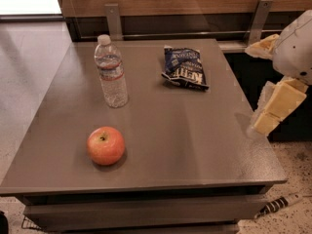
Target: Pick apple
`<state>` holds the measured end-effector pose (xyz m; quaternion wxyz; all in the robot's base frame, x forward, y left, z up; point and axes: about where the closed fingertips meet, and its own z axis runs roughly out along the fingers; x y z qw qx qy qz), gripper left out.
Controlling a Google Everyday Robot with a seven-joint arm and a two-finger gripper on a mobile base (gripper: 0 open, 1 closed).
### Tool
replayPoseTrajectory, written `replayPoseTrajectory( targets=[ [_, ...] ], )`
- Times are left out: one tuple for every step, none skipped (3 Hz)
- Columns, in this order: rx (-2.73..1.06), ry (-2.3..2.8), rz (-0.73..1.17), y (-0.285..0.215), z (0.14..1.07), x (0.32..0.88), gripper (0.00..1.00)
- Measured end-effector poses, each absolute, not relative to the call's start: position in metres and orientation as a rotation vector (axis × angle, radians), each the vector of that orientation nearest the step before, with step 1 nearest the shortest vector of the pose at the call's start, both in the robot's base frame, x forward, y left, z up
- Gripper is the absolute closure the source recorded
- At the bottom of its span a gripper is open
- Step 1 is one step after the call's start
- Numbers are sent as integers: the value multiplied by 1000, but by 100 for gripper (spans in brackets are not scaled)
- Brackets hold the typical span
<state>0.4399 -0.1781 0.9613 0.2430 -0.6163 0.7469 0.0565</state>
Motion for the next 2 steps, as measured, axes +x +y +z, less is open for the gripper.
replayPoseTrajectory(
  targets=[
    [-1668,1902,342,-144,942,441,0],
    [-1643,1750,511,-100,929,444,0]
  ],
)
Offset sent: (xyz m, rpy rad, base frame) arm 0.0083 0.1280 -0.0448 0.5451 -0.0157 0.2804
